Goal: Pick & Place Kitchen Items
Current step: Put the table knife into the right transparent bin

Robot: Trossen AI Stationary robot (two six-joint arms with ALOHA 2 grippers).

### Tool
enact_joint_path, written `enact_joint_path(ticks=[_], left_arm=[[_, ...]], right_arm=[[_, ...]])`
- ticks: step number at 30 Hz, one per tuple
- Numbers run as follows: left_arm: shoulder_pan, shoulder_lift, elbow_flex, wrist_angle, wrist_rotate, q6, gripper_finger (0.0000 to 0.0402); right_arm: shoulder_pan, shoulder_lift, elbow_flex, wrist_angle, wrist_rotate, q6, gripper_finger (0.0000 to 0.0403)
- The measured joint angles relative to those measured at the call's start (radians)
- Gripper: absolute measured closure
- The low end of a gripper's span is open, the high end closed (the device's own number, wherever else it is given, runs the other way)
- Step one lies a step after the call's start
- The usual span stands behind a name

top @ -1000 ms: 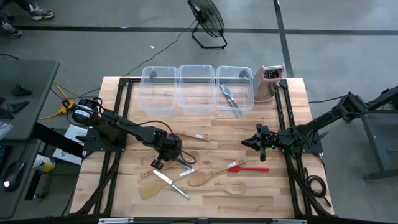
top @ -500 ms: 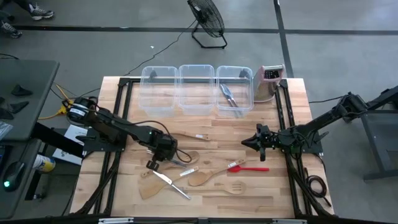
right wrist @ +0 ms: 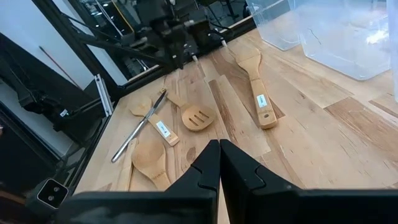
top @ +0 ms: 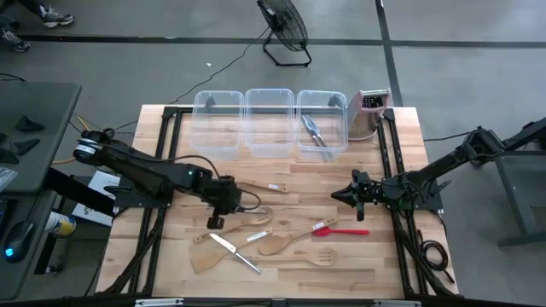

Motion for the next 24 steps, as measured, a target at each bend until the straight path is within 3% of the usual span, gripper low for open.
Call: enact_joint_path(ticks=[12,24], left_arm=[[0.001,0.008,0.223,0.095,-0.144,-0.080,0.0366],[0.073,0.008,0.250,0.508,-0.214,-0.208,0.0366]], right_arm=[[0.000,0.000,0.000,0.000,0.000,0.000,0.0400],[0.000,0.000,0.000,0.003,0.008,-0.029,0.0400]])
